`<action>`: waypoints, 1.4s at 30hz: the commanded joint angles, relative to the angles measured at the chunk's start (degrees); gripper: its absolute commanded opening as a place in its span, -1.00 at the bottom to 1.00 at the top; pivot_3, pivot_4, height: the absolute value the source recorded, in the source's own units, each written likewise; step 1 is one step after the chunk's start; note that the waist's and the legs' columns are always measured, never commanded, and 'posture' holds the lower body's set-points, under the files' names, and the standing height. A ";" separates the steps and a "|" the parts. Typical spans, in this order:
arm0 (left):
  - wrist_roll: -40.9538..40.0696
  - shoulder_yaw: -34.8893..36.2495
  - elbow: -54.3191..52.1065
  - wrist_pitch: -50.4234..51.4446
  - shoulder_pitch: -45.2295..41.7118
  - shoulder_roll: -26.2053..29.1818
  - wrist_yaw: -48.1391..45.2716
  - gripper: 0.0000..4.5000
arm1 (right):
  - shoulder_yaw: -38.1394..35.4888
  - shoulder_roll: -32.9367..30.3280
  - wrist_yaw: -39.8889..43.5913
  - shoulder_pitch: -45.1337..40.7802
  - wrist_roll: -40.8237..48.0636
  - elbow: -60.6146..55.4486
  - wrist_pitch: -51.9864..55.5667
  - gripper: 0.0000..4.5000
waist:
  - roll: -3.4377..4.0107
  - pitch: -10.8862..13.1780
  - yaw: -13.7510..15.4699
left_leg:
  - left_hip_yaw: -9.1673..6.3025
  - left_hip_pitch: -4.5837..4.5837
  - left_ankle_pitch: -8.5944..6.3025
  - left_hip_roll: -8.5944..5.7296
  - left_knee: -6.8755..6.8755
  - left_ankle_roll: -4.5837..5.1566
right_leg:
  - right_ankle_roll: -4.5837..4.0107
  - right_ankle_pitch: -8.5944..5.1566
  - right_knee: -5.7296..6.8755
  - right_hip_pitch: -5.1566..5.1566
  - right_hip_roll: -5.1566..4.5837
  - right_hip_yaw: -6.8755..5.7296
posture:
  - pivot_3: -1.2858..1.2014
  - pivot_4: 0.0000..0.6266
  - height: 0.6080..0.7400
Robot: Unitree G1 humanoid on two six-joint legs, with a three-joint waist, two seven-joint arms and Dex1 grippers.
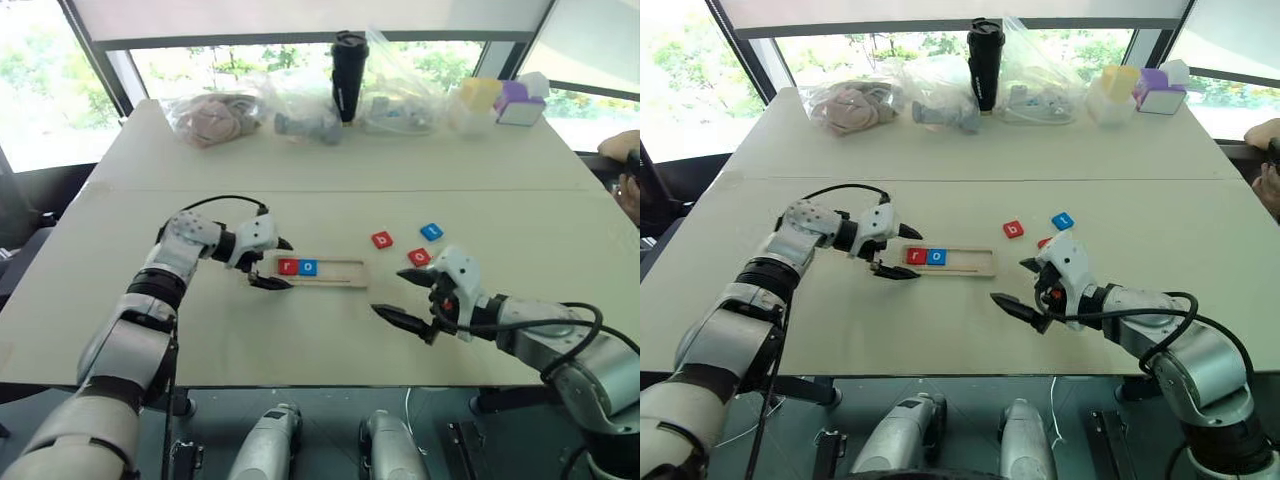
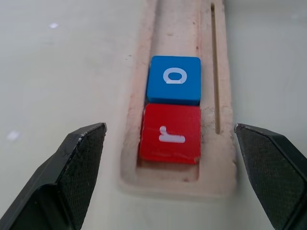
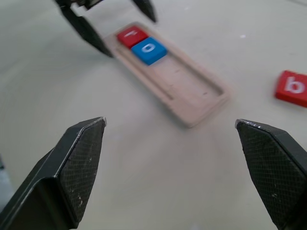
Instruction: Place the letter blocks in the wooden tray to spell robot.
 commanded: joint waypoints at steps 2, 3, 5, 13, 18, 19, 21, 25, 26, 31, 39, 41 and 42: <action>-10.28 7.93 -22.15 18.37 6.26 5.99 -0.53 0.98 | 2.32 3.39 -5.86 -9.89 -5.98 11.37 -0.21 1.00 | 0.02 0.00 -0.31 | -0.02 0.01 0.00 0.00 -0.07 -0.01 | -0.01 0.00 0.00 -0.03 0.02 0.05 | 0.03 -0.52 1.00; -12.81 10.26 -27.10 23.18 8.37 7.04 1.28 0.98 | 3.88 4.83 -7.99 -13.09 -7.87 14.80 1.03 1.00 | 0.04 0.00 -0.29 | -0.01 0.01 0.00 0.00 -0.10 -0.01 | -0.02 0.00 0.00 -0.05 0.03 0.10 | 0.03 -0.52 1.00; -16.58 14.09 -36.06 30.66 12.91 9.09 4.49 0.98 | 6.38 7.70 -10.90 -18.42 -10.72 20.06 2.98 1.00 | 0.05 0.02 -0.14 | -0.01 0.00 0.02 -0.01 -0.13 -0.03 | -0.03 0.00 0.03 -0.12 0.04 0.16 | 0.03 -0.52 1.00; -25.62 22.64 -60.97 46.00 27.24 13.83 14.62 0.98 | 8.99 16.97 -15.04 -28.48 -15.68 34.13 4.86 1.00 | 0.10 0.04 0.45 | -0.01 -0.02 0.07 -0.02 -0.20 -0.13 | -0.05 0.01 -0.01 -0.19 0.27 0.59 | 0.03 -0.52 1.00; -26.35 23.89 -66.21 47.70 30.35 14.19 20.11 0.98 | 12.26 16.42 -14.35 -30.46 -19.60 37.70 5.23 1.00 | 0.11 0.04 0.23 | -0.01 0.00 0.09 -0.01 -0.15 -0.19 | -0.14 0.06 -0.01 -0.19 0.41 0.77 | 0.03 -0.52 1.00; -26.50 23.91 -66.79 47.84 30.89 14.04 20.89 0.98 | 12.51 16.40 -14.54 -30.50 -20.28 38.25 5.46 1.00 | 0.11 0.04 0.14 | -0.01 0.00 0.11 0.03 -0.18 -0.22 | -0.16 0.07 0.01 -0.22 0.46 0.79 | 0.03 -0.52 1.00; -26.60 23.75 -67.65 47.65 32.03 13.74 22.16 0.98 | 12.59 16.71 -14.90 -30.50 -21.33 39.36 5.65 1.00 | 0.12 0.04 0.06 | 0.00 0.01 0.16 0.11 -0.24 -0.29 | -0.19 0.09 0.02 -0.26 0.55 0.80 | 0.03 -0.52 1.00; -27.01 23.11 -67.95 47.26 32.39 13.52 24.06 1.00 | 11.74 18.23 -15.00 -30.91 -21.90 40.50 5.51 0.76 | 0.12 0.04 0.06 | 0.02 0.02 0.20 0.26 -0.32 -0.37 | -0.25 0.12 0.03 -0.31 0.68 0.80 | 0.03 -0.52 1.00; -27.10 22.96 -67.86 47.15 32.28 13.51 24.41 1.00 | 11.61 18.58 -15.12 -31.09 -22.12 40.81 5.47 0.61 | 0.13 0.04 0.06 | 0.03 0.02 0.22 0.28 -0.32 -0.39 | -0.28 0.14 0.02 -0.31 0.70 0.80 | 0.03 -0.52 1.00; -27.01 21.82 -67.09 46.18 31.53 13.39 25.26 1.00 | 10.96 20.11 -15.86 -31.67 -23.23 41.79 5.36 -0.48 | 0.13 0.04 0.02 | 0.06 0.03 0.24 0.33 -0.30 -0.43 | -0.36 0.19 0.02 -0.32 0.74 0.80 | 0.03 -0.52 1.00; -27.54 18.25 -66.82 45.23 28.98 12.54 24.34 1.00 | 5.52 17.23 -16.70 -30.71 -21.91 29.29 13.64 -0.48 | 0.19 0.08 0.29 | 0.07 -0.02 0.25 0.35 -0.31 -0.44 | -0.37 0.20 0.02 -0.38 0.76 0.80 | 0.03 -0.52 1.00; -27.37 16.99 -66.49 44.74 28.45 12.10 24.10 1.00 | -0.24 17.47 -17.87 -29.20 -20.14 20.17 23.07 -0.48 | 0.21 0.09 0.40 | 0.10 -0.08 0.25 0.34 -0.32 -0.44 | -0.37 0.20 0.02 -0.45 0.75 0.82 | 0.03 -0.52 1.00; -27.36 16.45 -66.36 44.52 28.26 11.94 23.90 1.00 | -3.19 18.30 -18.48 -28.29 -19.63 15.52 28.48 -0.48 | 0.20 0.08 0.50 | 0.10 -0.13 0.25 0.34 -0.32 -0.44 | -0.37 0.20 0.02 -0.50 0.74 0.82 | 0.03 -0.52 1.00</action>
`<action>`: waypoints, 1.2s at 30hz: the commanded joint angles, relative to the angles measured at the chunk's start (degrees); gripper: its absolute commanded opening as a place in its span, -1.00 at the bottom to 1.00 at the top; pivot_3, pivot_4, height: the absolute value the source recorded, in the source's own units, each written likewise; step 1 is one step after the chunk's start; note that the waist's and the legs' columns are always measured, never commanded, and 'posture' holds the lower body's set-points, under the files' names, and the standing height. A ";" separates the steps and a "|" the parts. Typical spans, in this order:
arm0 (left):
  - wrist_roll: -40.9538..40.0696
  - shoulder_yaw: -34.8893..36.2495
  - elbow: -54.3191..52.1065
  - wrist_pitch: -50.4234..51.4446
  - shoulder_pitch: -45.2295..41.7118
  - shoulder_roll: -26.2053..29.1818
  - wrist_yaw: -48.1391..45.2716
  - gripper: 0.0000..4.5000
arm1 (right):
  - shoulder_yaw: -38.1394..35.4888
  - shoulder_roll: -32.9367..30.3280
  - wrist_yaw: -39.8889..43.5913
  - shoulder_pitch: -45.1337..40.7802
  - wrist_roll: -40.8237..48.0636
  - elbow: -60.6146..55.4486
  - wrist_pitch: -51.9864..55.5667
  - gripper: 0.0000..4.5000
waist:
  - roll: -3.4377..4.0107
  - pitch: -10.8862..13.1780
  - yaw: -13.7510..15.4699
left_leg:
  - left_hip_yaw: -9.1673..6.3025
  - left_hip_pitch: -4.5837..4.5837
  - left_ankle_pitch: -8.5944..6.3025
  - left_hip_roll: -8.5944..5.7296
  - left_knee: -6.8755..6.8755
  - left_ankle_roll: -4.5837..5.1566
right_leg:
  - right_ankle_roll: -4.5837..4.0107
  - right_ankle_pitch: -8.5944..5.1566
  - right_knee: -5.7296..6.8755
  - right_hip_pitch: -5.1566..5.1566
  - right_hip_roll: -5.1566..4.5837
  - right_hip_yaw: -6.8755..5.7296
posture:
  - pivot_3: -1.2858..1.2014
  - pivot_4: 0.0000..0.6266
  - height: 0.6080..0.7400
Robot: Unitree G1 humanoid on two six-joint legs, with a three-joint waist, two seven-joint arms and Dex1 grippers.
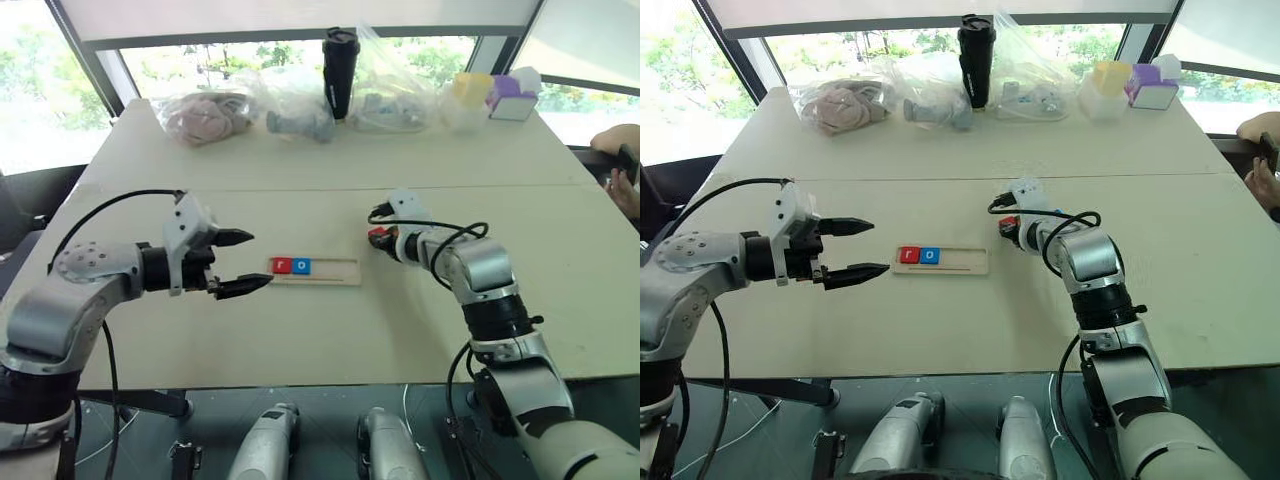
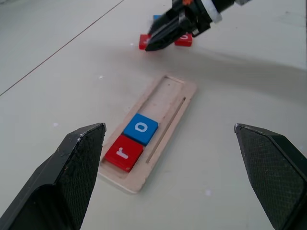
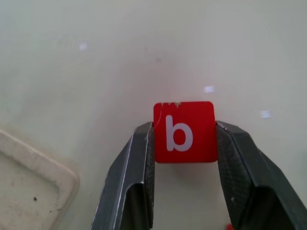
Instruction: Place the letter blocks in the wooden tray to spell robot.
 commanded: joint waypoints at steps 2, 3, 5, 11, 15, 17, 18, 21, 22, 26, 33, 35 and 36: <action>-0.54 -1.69 0.01 -1.65 -1.32 -0.51 -0.91 1.00 | -12.95 3.12 -3.03 2.87 2.32 -20.72 20.26 -0.48 | -0.04 -0.02 0.04 | -0.01 0.00 0.00 0.00 -0.05 0.00 | 0.00 0.00 0.00 -0.03 0.00 0.01 | 0.03 -0.52 1.00; -0.59 -1.97 0.27 -1.77 -1.54 -0.53 -1.11 1.00 | -15.22 5.23 -4.22 4.37 2.76 -23.54 22.56 -0.48 | -0.06 -0.04 0.03 | -0.01 0.01 0.00 0.01 -0.12 0.00 | 0.00 0.00 0.00 -0.05 0.00 0.01 | 0.03 -0.52 1.00; -0.87 -2.37 0.75 -1.75 -2.16 -0.41 -1.61 1.00 | -18.06 8.93 -7.09 8.89 3.63 -29.51 24.04 -0.48 | -0.08 -0.08 -0.14 | -0.01 0.04 0.00 0.06 -0.22 0.00 | 0.00 0.00 0.01 -0.07 0.04 0.01 | 0.03 -0.52 1.00; -1.20 -3.42 2.32 -1.89 -4.12 0.34 -3.70 1.00 | -18.67 17.40 -15.72 17.55 3.93 -39.32 24.04 -0.48 | 0.02 -0.05 -0.41 | 0.27 0.04 0.04 0.24 -0.31 -0.05 | -0.10 0.04 0.06 -0.31 0.19 0.31 | 0.03 -0.52 1.00; -0.47 -5.07 3.63 -2.12 -6.07 0.10 -4.51 1.00 | -18.58 24.37 -22.67 19.47 1.38 -41.35 24.04 -0.48 | 0.04 -0.06 -0.28 | 0.30 0.07 0.06 0.45 -0.29 -0.09 | -0.23 0.12 0.04 -0.33 0.40 0.37 | 0.03 -0.52 1.00; -0.36 -5.40 4.13 -2.19 -6.62 -0.11 -4.56 1.00 | -18.08 25.79 -24.25 20.32 1.30 -41.69 24.04 -0.48 | 0.04 -0.06 -0.18 | 0.30 0.07 0.08 0.48 -0.30 -0.12 | -0.27 0.13 0.04 -0.37 0.43 0.40 | 0.03 -0.52 1.00; -0.27 -5.66 4.37 -2.33 -6.78 -0.20 -4.58 1.00 | -17.64 26.55 -24.96 20.83 1.40 -41.88 24.04 -0.48 | 0.04 -0.06 -0.19 | 0.30 0.07 0.09 0.48 -0.30 -0.14 | -0.27 0.14 0.03 -0.36 0.44 0.40 | 0.03 -0.52 1.00; -0.28 -6.06 4.53 -2.47 -7.00 -0.26 -4.55 1.00 | -16.81 27.74 -26.50 21.73 2.14 -42.21 24.04 -0.48 | 0.05 -0.06 -0.26 | 0.34 0.07 0.10 0.48 -0.30 -0.15 | -0.30 0.13 0.01 -0.37 0.44 0.45 | 0.03 -0.52 1.00; -0.34 -6.11 4.54 -2.41 -7.12 -0.31 -4.50 1.00 | -16.62 28.06 -26.86 21.93 2.50 -42.17 24.04 -0.48 | 0.05 -0.06 -0.26 | 0.35 0.06 0.10 0.48 -0.31 -0.15 | -0.30 0.13 0.01 -0.39 0.44 0.46 | 0.03 -0.52 1.00; -0.47 -6.04 4.38 -2.19 -7.14 -0.37 -4.32 1.00 | -16.95 29.03 -27.70 22.36 4.11 -42.01 24.04 0.15 | 0.05 -0.06 -0.28 | 0.35 0.07 0.09 0.53 -0.33 -0.15 | -0.31 0.14 0.01 -0.42 0.49 0.48 | 0.03 -0.52 1.00; 0.14 -5.60 5.87 -2.94 -6.41 0.31 -4.85 1.00 | -21.28 18.59 -22.13 19.17 15.15 -40.32 24.04 1.00 | 0.08 -0.04 -0.17 | 0.36 0.07 0.10 0.54 -0.34 -0.15 | -0.34 0.14 -0.01 -0.41 0.50 0.49 | 0.03 -0.52 1.00; 0.19 -5.36 6.35 -3.21 -6.48 0.86 -5.53 1.00 | -22.04 7.88 -15.64 16.46 21.39 -38.45 24.04 1.00 | 0.14 0.02 -0.12 | 0.40 0.04 0.10 0.52 -0.27 -0.14 | -0.39 0.13 -0.08 -0.37 0.49 0.50 | 0.03 -0.52 1.00; 0.17 -5.25 6.68 -3.39 -6.66 1.26 -6.09 1.00 | -21.03 1.47 -10.23 15.33 25.04 -38.00 24.04 1.00 | 0.14 0.02 -0.11 | 0.46 0.03 0.10 0.51 -0.23 -0.14 | -0.51 0.07 -0.12 -0.34 0.48 0.54 | 0.03 -0.52 1.00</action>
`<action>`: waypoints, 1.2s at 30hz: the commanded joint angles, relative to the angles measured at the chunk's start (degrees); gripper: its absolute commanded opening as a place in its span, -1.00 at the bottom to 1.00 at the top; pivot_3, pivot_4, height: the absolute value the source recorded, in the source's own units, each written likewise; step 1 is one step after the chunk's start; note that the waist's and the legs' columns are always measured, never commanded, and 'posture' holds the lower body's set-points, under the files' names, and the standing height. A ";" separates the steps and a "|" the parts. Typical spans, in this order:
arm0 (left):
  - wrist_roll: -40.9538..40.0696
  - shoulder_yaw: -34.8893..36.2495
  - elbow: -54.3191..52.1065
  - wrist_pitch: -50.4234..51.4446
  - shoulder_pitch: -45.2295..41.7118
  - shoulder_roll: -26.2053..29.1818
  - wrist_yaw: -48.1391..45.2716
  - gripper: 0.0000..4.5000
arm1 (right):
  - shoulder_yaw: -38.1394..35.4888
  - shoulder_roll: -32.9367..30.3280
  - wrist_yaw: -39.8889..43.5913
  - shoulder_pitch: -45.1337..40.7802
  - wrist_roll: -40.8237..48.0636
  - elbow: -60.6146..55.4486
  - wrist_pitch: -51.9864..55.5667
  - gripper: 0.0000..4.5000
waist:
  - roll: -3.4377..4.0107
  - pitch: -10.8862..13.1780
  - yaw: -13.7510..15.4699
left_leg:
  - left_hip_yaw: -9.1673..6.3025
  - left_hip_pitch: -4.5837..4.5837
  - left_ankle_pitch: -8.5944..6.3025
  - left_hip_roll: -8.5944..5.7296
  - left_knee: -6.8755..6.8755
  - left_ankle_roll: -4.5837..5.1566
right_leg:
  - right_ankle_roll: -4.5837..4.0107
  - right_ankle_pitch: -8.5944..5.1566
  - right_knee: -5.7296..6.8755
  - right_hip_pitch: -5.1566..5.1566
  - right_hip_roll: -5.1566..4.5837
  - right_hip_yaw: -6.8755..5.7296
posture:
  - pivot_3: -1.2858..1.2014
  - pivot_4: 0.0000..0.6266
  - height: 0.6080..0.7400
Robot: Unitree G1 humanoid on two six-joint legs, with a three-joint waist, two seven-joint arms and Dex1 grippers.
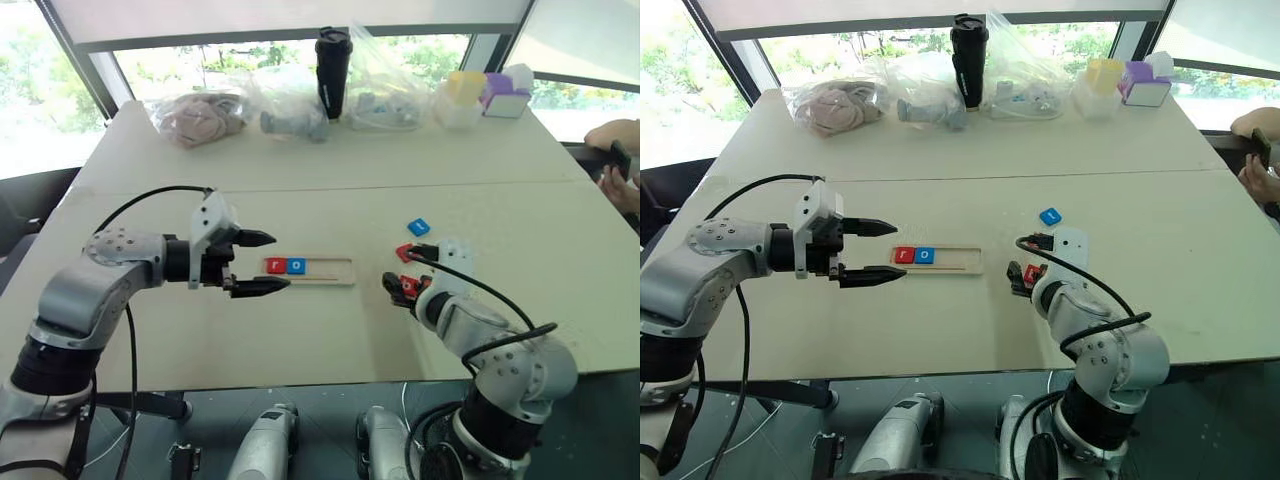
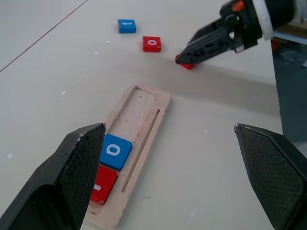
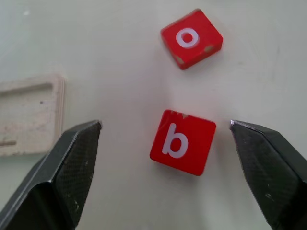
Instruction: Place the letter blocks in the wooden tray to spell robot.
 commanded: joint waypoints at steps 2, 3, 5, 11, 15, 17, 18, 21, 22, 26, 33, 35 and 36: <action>-0.08 1.02 0.33 -1.60 -0.97 2.25 -2.74 1.00 | 2.37 -23.49 24.38 -3.65 14.57 -1.58 -3.19 1.00 | -0.01 0.05 0.01 | 0.06 0.00 0.00 0.01 0.01 0.01 | -0.02 -0.01 -0.07 0.04 -0.01 0.02 | 0.03 -0.52 1.00; 0.00 0.86 0.50 -1.82 -1.11 2.70 -3.46 1.00 | 3.61 -28.04 29.97 -2.36 14.35 -1.60 -8.97 1.00 | -0.13 -0.01 -0.05 | 0.07 -0.01 0.00 0.02 -0.04 0.02 | -0.02 -0.02 -0.09 0.02 -0.01 0.02 | 0.03 -0.52 1.00; 0.21 0.40 0.23 -2.09 -1.11 3.95 -5.02 1.00 | 9.88 -39.93 42.86 4.76 6.77 0.54 -27.37 1.00 | -0.18 -0.03 0.03 | 0.04 0.02 -0.04 0.14 -0.14 0.06 | 0.05 -0.02 -0.14 0.07 0.06 -0.05 | 0.03 -0.52 1.00; -0.30 -0.05 -2.68 -1.34 1.11 6.56 -7.57 1.00 | 20.12 -48.88 58.48 11.24 -5.50 17.17 -56.47 1.00 | -0.27 -0.03 -0.50 | 0.40 0.06 -0.04 0.17 -0.38 0.07 | 0.16 0.09 -0.52 0.10 0.03 0.14 | 0.03 -0.52 1.00; -0.47 0.21 -4.50 -0.68 2.49 6.67 -6.95 1.00 | 23.56 -46.59 61.22 8.32 -9.48 25.30 -63.86 1.00 | -0.28 -0.03 -0.04 | 0.48 0.06 -0.04 0.20 -0.31 0.07 | 0.03 0.15 -0.64 0.11 0.03 0.22 | 0.03 -0.52 1.00; -0.90 0.49 -5.54 -0.04 3.07 6.47 -6.19 1.00 | 25.01 -44.77 61.71 6.69 -10.89 28.91 -66.24 1.00 | -0.30 -0.02 0.05 | 0.48 0.05 -0.04 0.23 -0.26 0.07 | -0.06 0.18 -0.67 0.11 0.05 0.22 | 0.03 -0.52 1.00; -0.97 0.62 -5.80 0.12 3.28 6.44 -5.97 1.00 | 25.46 -44.16 61.99 6.31 -11.50 29.90 -67.02 1.00 | -0.30 -0.02 0.16 | 0.47 0.04 -0.04 0.24 -0.24 0.07 | -0.08 0.20 -0.69 0.11 0.05 0.23 | 0.03 -0.52 1.00; -1.09 0.77 -6.35 0.46 3.77 6.34 -5.17 1.00 | 26.56 -42.37 62.52 4.97 -12.95 32.81 -68.62 1.00 | -0.30 -0.02 0.28 | 0.45 0.02 -0.04 0.23 -0.25 0.06 | -0.07 0.20 -0.72 0.11 0.06 0.24 | 0.03 -0.52 1.00; -1.12 0.82 -6.48 0.49 3.93 6.37 -4.95 1.00 | 26.78 -41.83 62.65 4.55 -13.21 33.55 -68.77 1.00 | -0.30 -0.02 0.25 | 0.46 0.02 -0.04 0.23 -0.26 0.06 | -0.06 0.21 -0.73 0.11 0.06 0.24 | 0.03 -0.52 1.00; -1.26 0.77 -7.23 0.88 4.30 6.14 -3.93 1.00 | 26.78 -40.23 63.58 3.78 -13.46 35.58 -68.57 1.00 | -0.30 -0.03 0.23 | 0.47 0.01 -0.04 0.22 -0.26 0.06 | 0.08 0.29 -0.74 0.10 0.07 0.26 | 0.03 -0.52 1.00; -1.57 1.00 -7.42 1.04 4.71 6.32 -2.91 1.00 | 24.92 -39.52 65.10 4.44 -12.41 36.65 -67.01 1.00 | -0.29 -0.03 0.23 | 0.47 0.03 -0.04 0.23 -0.26 0.06 | 0.08 0.30 -0.74 0.11 0.10 0.27 | 0.03 -0.52 1.00; -1.40 0.78 -6.85 0.80 4.48 6.30 -2.92 1.00 | 24.93 -39.13 65.13 4.83 -12.73 36.85 -67.24 0.76 | -0.30 -0.03 0.22 | 0.47 0.03 -0.04 0.23 -0.26 0.06 | 0.09 0.31 -0.74 0.11 0.11 0.27 | 0.03 -0.52 1.00; -1.34 0.67 -6.69 0.76 4.33 6.27 -2.90 1.00 | 24.95 -38.96 65.13 4.94 -12.90 36.98 -67.33 0.63 | -0.30 -0.03 0.21 | 0.47 0.03 -0.04 0.23 -0.26 0.06 | 0.09 0.31 -0.74 0.12 0.12 0.27 | 0.03 -0.52 1.00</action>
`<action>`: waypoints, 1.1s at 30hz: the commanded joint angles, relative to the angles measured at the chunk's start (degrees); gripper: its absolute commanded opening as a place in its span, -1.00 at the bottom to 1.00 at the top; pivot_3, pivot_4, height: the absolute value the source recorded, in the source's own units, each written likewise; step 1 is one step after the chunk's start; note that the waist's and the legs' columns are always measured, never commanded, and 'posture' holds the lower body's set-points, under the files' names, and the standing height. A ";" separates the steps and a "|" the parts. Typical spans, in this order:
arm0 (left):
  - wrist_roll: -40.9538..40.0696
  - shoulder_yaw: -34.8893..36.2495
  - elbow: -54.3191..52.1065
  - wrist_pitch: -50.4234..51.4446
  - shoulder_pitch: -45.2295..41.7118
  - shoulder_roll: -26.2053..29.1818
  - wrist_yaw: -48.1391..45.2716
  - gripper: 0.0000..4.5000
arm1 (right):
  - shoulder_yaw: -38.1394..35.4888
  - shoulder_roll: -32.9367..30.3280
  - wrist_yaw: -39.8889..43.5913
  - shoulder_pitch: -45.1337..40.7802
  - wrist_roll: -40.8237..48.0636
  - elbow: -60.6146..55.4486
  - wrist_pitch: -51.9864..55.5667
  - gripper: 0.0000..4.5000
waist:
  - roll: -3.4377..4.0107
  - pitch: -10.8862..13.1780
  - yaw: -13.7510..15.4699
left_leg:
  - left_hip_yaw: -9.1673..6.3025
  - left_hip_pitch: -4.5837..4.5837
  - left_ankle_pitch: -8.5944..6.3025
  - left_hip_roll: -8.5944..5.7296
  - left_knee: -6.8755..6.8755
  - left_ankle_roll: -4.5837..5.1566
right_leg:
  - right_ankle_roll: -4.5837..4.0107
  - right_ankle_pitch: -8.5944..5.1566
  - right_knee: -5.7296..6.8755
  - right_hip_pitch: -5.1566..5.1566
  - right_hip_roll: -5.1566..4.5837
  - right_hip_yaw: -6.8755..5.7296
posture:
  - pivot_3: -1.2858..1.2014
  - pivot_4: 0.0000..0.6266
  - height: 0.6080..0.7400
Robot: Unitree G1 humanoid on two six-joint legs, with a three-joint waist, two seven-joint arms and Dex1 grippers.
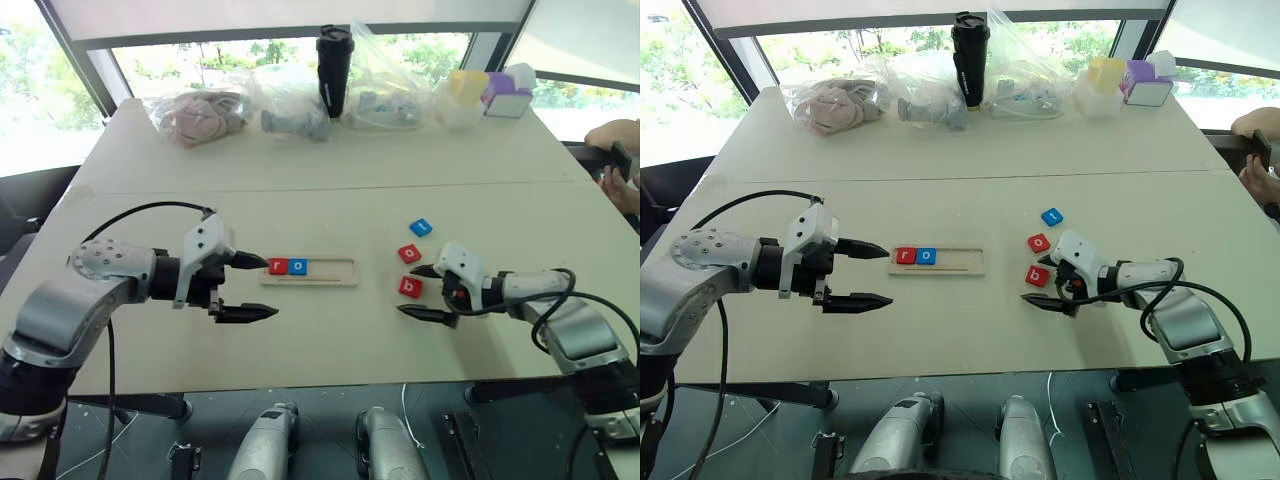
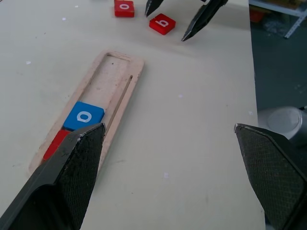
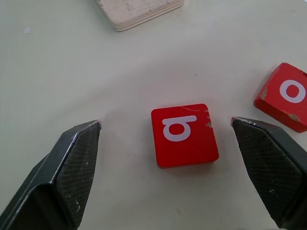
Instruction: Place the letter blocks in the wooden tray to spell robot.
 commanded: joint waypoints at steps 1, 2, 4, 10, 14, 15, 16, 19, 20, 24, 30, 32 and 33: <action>-0.27 0.85 -0.47 -0.52 -0.45 0.23 0.04 1.00 | -1.34 0.04 0.44 0.21 0.31 -0.65 -0.68 0.46 | 0.00 0.00 -0.02 | 0.00 0.00 0.00 0.00 0.00 0.00 | 0.00 0.00 0.00 0.00 0.00 0.00 | 0.03 -0.52 1.00; -0.20 0.78 -0.27 -0.59 -0.62 0.20 0.01 1.00 | -1.14 0.07 0.55 0.28 0.02 -0.58 -0.93 0.20 | 0.00 0.00 -0.03 | 0.00 0.00 0.00 0.00 0.00 0.00 | 0.00 0.00 0.00 0.00 0.00 0.00 | 0.03 -0.52 1.00; -0.15 0.75 0.05 -0.64 -0.89 0.16 -0.02 1.00 | -0.99 0.09 0.78 0.39 -0.27 -0.49 -1.24 -0.29 | 0.00 0.00 -0.03 | 0.00 0.00 0.00 0.00 0.00 0.00 | 0.00 0.01 0.00 0.00 0.01 0.00 | 0.03 -0.52 1.00; 0.23 1.39 1.04 -1.46 -0.14 0.83 -0.45 1.00 | -1.42 1.27 0.49 -2.50 1.10 -1.46 1.05 -0.49 | 0.00 0.00 -0.05 | 0.01 0.01 0.00 0.00 0.01 0.00 | 0.01 0.02 0.01 0.00 0.01 0.02 | 0.03 -0.52 1.00; 1.35 2.92 3.06 -2.54 1.44 2.40 -0.63 1.00 | 1.41 5.80 1.62 -11.81 2.59 -2.73 4.24 -0.49 | 0.01 0.00 -0.76 | 0.15 0.04 0.00 0.13 0.04 0.00 | -0.06 0.13 0.02 -0.05 0.10 0.12 | 0.03 -0.52 1.00; 3.02 2.70 4.40 -4.22 2.21 3.29 -0.80 1.00 | 3.03 7.36 2.47 -14.44 2.30 -2.21 4.43 -0.49 | 0.02 0.00 -0.92 | 0.27 0.06 0.01 0.23 0.04 0.00 | -0.11 0.20 0.02 -0.11 0.17 0.20 | 0.03 -0.52 1.00; 4.20 2.45 5.33 -5.52 2.71 3.87 -0.94 1.00 | 4.02 8.32 3.09 -16.01 2.03 -1.73 4.55 -0.49 | 0.02 0.00 -0.89 | 0.35 0.09 0.01 0.36 0.04 -0.01 | -0.18 0.27 0.03 -0.15 0.30 0.25 | 0.03 -0.52 1.00; 4.50 3.44 6.97 -6.77 3.63 4.07 -0.92 1.00 | 8.81 11.53 4.03 -21.01 -1.98 4.14 1.93 -0.49 | 0.00 -0.01 -0.10 | 0.33 0.10 0.01 0.58 0.04 -0.03 | -0.26 0.31 0.03 -0.14 0.57 0.23 | 0.03 -0.52 1.00; 4.32 3.96 7.06 -6.96 3.88 4.00 -0.74 1.00 | 10.62 12.79 4.42 -22.88 -3.57 6.91 0.33 -0.49 | -0.01 -0.01 0.02 | 0.32 0.10 0.02 0.58 0.04 -0.03 | -0.26 0.31 0.03 -0.14 0.58 0.23 | 0.03 -0.52 1.00; 3.64 5.60 6.01 -6.44 5.06 3.86 0.28 1.00 | 14.47 18.01 5.43 -28.62 -7.53 17.49 -4.67 -0.49 | 0.00 -0.01 -0.30 | 0.39 0.02 0.03 0.53 0.19 -0.07 | -0.30 0.35 0.00 -0.15 0.54 0.27 | 0.03 -0.52 1.00; 2.86 8.32 4.19 -5.18 7.57 3.95 2.55 1.00 | 17.19 24.17 6.86 -34.33 -12.14 31.32 -12.28 -0.49 | 0.00 -0.01 -0.60 | 0.47 0.04 0.07 0.57 0.16 -0.14 | -0.22 0.50 0.04 -0.24 0.61 0.37 | 0.03 -0.52 1.00; 2.74 8.78 3.68 -5.00 8.26 3.99 2.89 1.00 | 17.20 25.16 7.38 -35.40 -13.00 33.94 -13.86 -0.49 | 0.00 0.00 -0.55 | 0.45 0.04 0.10 0.60 0.14 -0.19 | -0.22 0.51 0.05 -0.26 0.67 0.38 | 0.03 -0.52 1.00; 2.65 8.96 3.43 -4.92 8.55 3.99 3.00 1.00 | 17.20 25.49 7.66 -35.78 -13.42 34.95 -14.61 -0.49 | 0.00 0.00 -0.52 | 0.44 0.04 0.11 0.61 0.14 -0.21 | -0.23 0.52 0.06 -0.26 0.69 0.39 | 0.03 -0.52 1.00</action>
